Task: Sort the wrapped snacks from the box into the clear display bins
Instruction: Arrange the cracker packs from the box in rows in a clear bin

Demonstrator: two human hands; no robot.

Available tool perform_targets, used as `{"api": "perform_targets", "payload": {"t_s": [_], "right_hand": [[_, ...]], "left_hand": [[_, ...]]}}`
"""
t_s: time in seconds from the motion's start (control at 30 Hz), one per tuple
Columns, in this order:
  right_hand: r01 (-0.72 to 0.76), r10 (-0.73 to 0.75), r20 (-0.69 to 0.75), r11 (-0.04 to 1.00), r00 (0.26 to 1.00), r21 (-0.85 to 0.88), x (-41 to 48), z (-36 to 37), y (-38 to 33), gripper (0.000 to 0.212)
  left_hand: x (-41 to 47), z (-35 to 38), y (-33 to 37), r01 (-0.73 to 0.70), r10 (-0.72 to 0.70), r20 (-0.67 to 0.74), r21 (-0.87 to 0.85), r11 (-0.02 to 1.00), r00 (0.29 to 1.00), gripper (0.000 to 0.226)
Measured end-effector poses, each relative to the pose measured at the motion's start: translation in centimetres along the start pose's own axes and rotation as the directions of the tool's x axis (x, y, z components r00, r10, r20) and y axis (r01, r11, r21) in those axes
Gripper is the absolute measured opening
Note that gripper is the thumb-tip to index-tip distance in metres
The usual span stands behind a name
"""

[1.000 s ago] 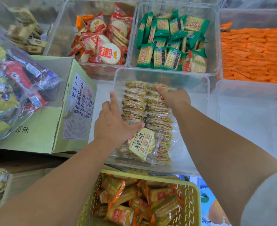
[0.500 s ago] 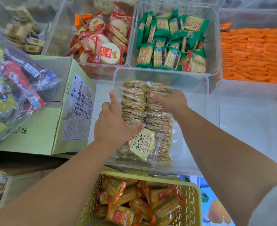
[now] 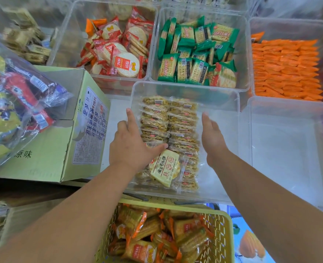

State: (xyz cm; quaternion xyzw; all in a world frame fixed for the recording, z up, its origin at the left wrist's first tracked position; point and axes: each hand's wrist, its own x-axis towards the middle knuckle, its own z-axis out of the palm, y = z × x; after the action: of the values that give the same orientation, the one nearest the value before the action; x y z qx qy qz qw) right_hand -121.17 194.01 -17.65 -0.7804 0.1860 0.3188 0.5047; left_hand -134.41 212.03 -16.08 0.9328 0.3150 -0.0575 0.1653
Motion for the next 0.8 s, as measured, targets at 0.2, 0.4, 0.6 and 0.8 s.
{"api": "perform_targets", "payload": {"t_s": [0.2,0.4,0.6,0.8], "right_hand": [[-0.201,0.180,0.235,0.977,0.955,0.066,-2.0,1.9,2.8,0.071],[-0.143,0.137,0.318,0.990,0.938,-0.004,-3.0,2.0,2.4,0.074],[-0.128,0.136,0.158,0.990,0.978,-0.054,-4.4,0.7,1.2,0.106],[0.556,-0.529,0.214,0.655,0.821,-0.512,-9.8,0.6,1.7,0.066]], "left_hand": [[0.0,0.0,0.1,-0.004,0.004,0.000,0.020,1.000,1.000,0.142],[0.2,0.1,0.2,-0.004,0.006,0.037,-0.057,0.998,0.999,0.141],[-0.4,-1.8,-0.8,-0.034,0.078,0.150,-0.274,0.961,0.986,0.114],[-3.8,-3.2,-1.3,-0.424,0.415,-0.132,-0.046,0.905,0.900,0.056]]}}
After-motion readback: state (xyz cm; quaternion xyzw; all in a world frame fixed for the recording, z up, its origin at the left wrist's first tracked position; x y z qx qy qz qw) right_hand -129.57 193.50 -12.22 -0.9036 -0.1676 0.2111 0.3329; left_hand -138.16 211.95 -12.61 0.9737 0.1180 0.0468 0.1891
